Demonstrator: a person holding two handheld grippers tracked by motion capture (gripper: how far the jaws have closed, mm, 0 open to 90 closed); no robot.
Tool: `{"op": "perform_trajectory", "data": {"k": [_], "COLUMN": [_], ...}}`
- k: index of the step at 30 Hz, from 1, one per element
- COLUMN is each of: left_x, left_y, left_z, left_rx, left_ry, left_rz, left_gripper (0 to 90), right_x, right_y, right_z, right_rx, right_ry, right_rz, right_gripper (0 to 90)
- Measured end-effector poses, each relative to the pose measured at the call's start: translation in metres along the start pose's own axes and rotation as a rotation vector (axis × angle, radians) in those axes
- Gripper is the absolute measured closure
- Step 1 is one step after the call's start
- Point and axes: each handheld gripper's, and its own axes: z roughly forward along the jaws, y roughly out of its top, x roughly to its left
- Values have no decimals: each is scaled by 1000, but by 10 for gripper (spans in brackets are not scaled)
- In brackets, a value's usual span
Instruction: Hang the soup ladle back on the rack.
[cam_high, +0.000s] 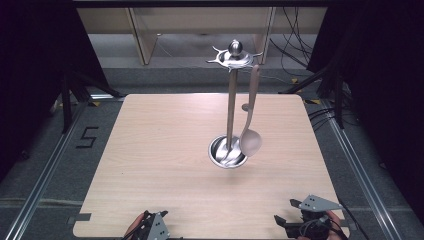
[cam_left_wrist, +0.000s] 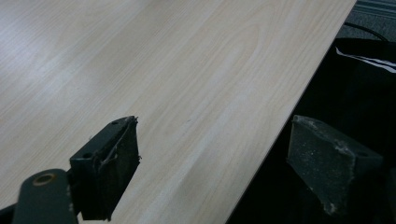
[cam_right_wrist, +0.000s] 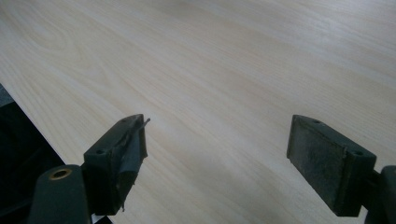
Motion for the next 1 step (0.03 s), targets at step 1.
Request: {"op": "perform_trajectory", "data": {"k": [1], "left_x": [0], "left_y": [0], "left_z": [0], "left_rx": [-4], "left_ry": [-6], "left_rz": [-4], "left_gripper": [157], "right_x": [-2], "right_y": [0], "right_z": [0], "right_rx": [2], "right_ry": [7], "right_rz": [-11], "right_gripper": [206]}}
